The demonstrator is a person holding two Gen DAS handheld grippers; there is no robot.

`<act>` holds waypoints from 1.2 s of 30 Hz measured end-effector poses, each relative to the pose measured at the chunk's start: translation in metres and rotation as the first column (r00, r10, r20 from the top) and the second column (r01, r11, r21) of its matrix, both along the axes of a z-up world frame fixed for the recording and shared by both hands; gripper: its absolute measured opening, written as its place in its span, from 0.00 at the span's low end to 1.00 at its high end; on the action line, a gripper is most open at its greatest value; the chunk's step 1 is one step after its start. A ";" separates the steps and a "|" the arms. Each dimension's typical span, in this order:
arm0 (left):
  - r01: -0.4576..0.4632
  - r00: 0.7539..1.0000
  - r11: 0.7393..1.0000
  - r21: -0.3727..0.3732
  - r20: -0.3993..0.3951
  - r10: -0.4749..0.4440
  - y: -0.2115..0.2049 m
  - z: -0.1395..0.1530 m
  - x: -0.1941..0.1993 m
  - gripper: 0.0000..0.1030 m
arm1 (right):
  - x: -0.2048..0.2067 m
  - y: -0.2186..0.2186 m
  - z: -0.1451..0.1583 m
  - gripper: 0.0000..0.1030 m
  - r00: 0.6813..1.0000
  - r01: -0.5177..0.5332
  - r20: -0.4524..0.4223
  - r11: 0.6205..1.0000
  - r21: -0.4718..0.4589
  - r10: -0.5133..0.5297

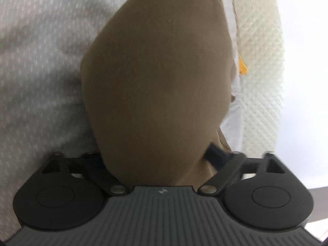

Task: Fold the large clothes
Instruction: 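Close both tools on the folded hoodie bundle from opposite sides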

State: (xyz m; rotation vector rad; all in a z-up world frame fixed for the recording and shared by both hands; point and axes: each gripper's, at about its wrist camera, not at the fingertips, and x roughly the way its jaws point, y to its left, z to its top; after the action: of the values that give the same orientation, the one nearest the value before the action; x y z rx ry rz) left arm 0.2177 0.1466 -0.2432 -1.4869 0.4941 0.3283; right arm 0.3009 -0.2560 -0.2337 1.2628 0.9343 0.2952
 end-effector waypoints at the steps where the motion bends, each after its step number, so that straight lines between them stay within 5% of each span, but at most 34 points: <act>1: 0.001 1.000 1.000 0.016 -0.012 -0.001 -0.002 0.002 0.001 0.76 | 0.000 -0.001 -0.002 0.94 1.000 0.010 -0.005 1.000 0.014 -0.010; 4: 0.020 0.999 0.996 0.084 -0.031 -0.017 -0.010 0.011 0.000 0.66 | -0.004 -0.008 -0.004 0.94 0.998 0.064 -0.008 0.997 0.041 -0.064; 9: 0.027 0.999 0.995 0.099 -0.027 -0.024 -0.015 0.012 -0.003 0.64 | -0.012 -0.030 -0.005 0.93 0.978 0.208 -0.036 0.977 0.047 -0.207; 12: 0.029 0.999 0.994 0.104 -0.020 -0.027 -0.011 0.012 -0.005 0.63 | -0.007 -0.032 -0.014 0.94 0.973 0.223 -0.081 0.970 0.097 -0.216; 22: 0.035 0.999 0.995 0.093 -0.004 -0.035 0.003 0.010 -0.004 0.63 | 0.022 -0.008 -0.012 1.00 0.949 0.299 -0.116 0.954 0.036 -0.293; 30: 0.038 0.999 0.992 0.119 -0.012 -0.037 0.007 0.012 0.010 0.63 | 0.043 -0.006 -0.006 1.00 0.974 0.203 -0.101 0.979 -0.016 -0.204; 36: 0.053 0.998 0.978 0.203 0.013 -0.057 0.003 0.027 0.010 0.58 | 0.038 -0.012 0.014 0.87 0.989 0.141 0.049 0.990 -0.021 -0.139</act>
State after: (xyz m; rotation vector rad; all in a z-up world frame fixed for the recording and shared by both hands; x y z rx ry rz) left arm 0.2278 0.1495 -0.2158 -1.2751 0.4715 0.3114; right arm 0.3385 -0.2684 -0.2198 1.2869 0.8023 0.2019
